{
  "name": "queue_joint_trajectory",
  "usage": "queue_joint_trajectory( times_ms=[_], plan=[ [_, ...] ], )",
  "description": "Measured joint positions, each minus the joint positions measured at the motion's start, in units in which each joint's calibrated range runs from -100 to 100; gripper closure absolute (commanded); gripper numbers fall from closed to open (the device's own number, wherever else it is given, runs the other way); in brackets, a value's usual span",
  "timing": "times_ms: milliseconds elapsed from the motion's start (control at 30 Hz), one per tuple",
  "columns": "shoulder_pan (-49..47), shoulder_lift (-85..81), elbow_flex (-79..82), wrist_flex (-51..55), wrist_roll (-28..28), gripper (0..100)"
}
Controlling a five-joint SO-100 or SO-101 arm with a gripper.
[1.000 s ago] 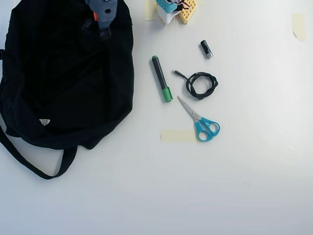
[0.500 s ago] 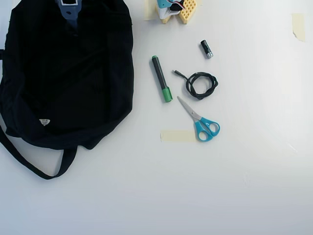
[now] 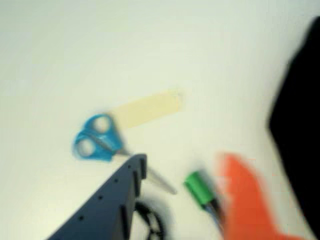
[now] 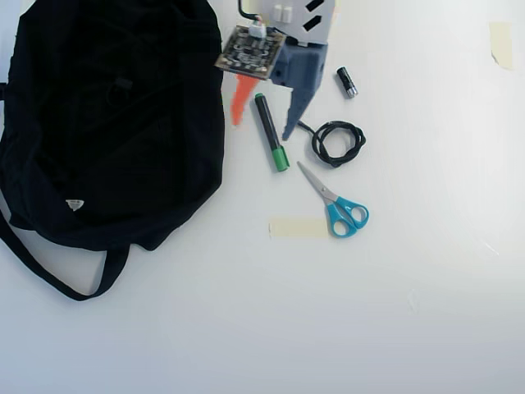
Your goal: Put the bike light into the black bag
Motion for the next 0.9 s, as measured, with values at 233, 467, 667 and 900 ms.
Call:
queue_joint_trajectory(
  times_ms=[233,467,667,900],
  plan=[
    [-5.2,-3.8,1.5,6.2,-5.6,98],
    [-6.9,-13.6,14.2,15.3,-3.1,98],
    [-7.1,-26.5,31.1,8.8,-0.3,98],
    [-7.8,-48.7,60.7,-5.2,0.2,98]
  ],
)
